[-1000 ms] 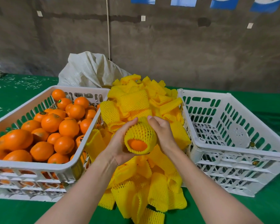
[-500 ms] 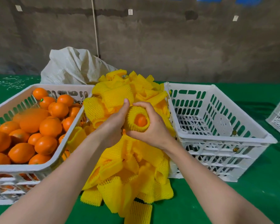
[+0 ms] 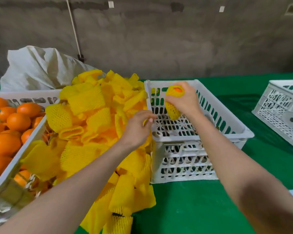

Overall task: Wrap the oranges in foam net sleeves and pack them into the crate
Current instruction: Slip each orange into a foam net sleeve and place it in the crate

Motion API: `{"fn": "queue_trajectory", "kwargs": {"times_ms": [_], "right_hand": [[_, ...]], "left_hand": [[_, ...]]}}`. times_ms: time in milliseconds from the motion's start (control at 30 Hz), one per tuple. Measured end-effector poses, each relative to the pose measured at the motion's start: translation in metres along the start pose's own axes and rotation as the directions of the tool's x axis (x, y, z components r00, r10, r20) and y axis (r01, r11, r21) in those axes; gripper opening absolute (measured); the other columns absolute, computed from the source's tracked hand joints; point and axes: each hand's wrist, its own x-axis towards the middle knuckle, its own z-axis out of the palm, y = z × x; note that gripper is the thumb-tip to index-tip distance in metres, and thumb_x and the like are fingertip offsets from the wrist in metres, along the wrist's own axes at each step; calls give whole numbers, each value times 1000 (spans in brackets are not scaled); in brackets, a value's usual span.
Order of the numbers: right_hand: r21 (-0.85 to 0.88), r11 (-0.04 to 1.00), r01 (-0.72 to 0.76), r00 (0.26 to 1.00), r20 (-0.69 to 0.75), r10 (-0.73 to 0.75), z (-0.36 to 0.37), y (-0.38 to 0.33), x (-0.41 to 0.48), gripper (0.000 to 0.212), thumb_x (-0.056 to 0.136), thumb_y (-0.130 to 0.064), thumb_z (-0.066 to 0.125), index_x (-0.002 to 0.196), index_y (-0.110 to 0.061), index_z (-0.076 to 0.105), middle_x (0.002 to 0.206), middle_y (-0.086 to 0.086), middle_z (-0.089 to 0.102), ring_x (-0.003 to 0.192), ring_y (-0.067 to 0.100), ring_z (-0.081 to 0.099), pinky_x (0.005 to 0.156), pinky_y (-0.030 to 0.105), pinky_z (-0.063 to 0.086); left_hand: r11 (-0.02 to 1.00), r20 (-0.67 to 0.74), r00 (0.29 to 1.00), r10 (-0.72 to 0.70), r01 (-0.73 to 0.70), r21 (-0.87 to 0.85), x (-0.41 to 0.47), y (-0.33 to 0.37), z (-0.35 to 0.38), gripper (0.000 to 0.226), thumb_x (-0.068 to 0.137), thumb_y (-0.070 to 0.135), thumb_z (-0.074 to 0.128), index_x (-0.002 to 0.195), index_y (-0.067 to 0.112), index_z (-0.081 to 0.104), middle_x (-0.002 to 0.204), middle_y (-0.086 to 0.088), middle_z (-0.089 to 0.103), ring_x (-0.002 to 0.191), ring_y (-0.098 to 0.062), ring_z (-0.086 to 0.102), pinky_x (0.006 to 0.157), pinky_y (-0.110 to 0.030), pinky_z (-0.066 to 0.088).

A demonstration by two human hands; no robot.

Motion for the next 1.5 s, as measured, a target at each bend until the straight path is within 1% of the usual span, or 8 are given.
{"fn": "queue_trajectory", "kwargs": {"times_ms": [167,267,700,900,1100,1267,1400,1500], "right_hand": [[-623,651,433,600,739,307,26,25,17,44,77,-35,67,118,-22,56,107,-4,48,100,17,49,76,28,39],[-631,517,578,393,771,502,52,30,12,23,95,-18,43,117,-24,46,95,-3,48,80,15,47,79,33,36],[-710,682,178,511,658,553,67,39,1,40,101,-13,32,138,3,37,120,16,48,96,23,47,95,31,36],[-620,713,328,313,783,537,71,44,7,38,95,-9,43,133,-9,42,121,8,52,109,22,54,88,29,46],[-509,738,443,704,707,64,68,45,12,18,90,-18,53,72,-21,51,82,4,55,77,22,54,66,30,43],[-413,845,339,904,393,-170,58,30,5,16,94,-20,50,90,-13,64,91,5,67,78,19,57,71,33,49],[-85,933,351,937,29,-349,75,-32,-15,16,93,-18,55,97,-7,66,92,6,68,77,12,56,66,18,41],[-36,921,388,910,172,-377,122,-79,-30,25,91,-22,57,108,-4,62,106,11,66,95,22,61,77,22,43]], "left_hand": [[974,218,970,112,-151,170,7,-10,10,28,97,13,51,86,-3,71,100,-16,69,105,-26,58,86,-22,39],[963,211,969,129,-173,205,5,-15,8,27,97,16,51,93,3,74,112,-12,68,118,-20,53,90,-14,31],[989,223,975,7,-39,141,0,-14,9,30,99,19,46,117,5,66,140,-9,50,137,-16,36,103,-11,21],[970,237,971,42,-96,222,-11,-14,10,35,102,22,38,128,9,58,149,-8,39,143,-17,24,113,-20,17],[918,333,938,95,-212,336,-29,-23,-14,43,101,34,41,142,24,43,153,3,32,141,-12,28,109,-22,27],[901,180,975,130,-192,388,-45,-50,-92,35,96,30,51,128,18,58,133,-1,57,123,-18,52,95,-24,39],[909,-75,995,67,-30,416,-56,-85,-164,20,93,16,59,109,10,70,112,-6,69,104,-23,62,81,-25,44],[892,-251,966,56,65,447,-70,-110,-208,14,91,7,61,99,4,72,97,-12,72,86,-29,65,68,-33,48]]}}
